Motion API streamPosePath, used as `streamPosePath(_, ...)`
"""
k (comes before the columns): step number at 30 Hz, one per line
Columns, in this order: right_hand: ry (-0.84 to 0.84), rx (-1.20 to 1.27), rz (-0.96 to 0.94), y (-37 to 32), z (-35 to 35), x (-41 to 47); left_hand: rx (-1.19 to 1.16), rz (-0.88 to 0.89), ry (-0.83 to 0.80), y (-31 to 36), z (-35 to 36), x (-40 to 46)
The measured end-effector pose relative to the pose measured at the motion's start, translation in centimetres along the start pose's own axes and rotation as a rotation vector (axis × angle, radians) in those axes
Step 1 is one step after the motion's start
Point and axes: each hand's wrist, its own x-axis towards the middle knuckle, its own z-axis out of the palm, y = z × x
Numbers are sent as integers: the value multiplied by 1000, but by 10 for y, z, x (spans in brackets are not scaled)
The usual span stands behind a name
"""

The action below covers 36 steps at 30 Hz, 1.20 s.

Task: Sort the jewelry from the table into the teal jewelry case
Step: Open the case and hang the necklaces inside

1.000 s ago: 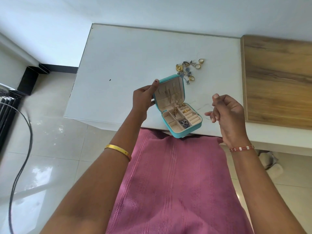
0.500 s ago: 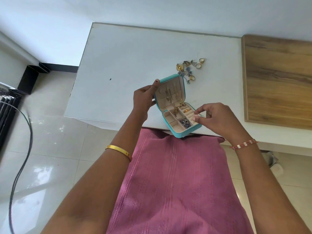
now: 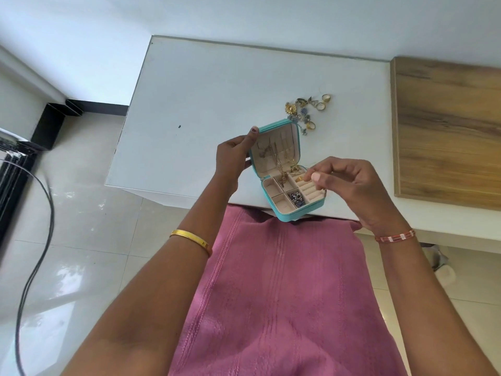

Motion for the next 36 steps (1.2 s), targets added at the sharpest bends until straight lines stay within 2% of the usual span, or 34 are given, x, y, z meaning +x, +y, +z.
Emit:
streamPosePath(3, 11, 86, -40, -3, -1, -1, 4, 12, -11, 2, 2, 2)
streamPosePath(9, 179, -303, -60, 1, 5, 2, -18, 10, -5, 4, 2, 7)
streamPosePath(13, 211, -391, -47, 6, 4, 0, -15, 12, -8, 2, 1, 7)
streamPosePath(18, 276, -266, -168, 0, 0, -5, -13, 12, 8, 3, 2, 7)
streamPosePath(22, 180, 133, -126, -9, -2, -3, -27, 10, 12, 3, 2, 6)
streamPosePath(24, 155, 215, -112, -11, -1, 2, -30, 12, 8, 3, 2, 6)
streamPosePath(26, 171, 164, -95, -13, 2, 6, -31, 17, 2, 4, 2, 5)
streamPosePath(30, 245, -185, -72, -12, 12, 15, -26, 22, 3, 5, 4, 4)
streamPosePath(32, 232, -280, -77, -13, 18, 18, -27, 22, 4, 4, 3, 4)
streamPosePath(34, 213, -298, -95, -16, 20, 18, -32, 19, 2, 3, 3, 5)
streamPosePath(36, 184, -200, -135, -20, 19, 16, -35, 18, 8, 3, 2, 6)
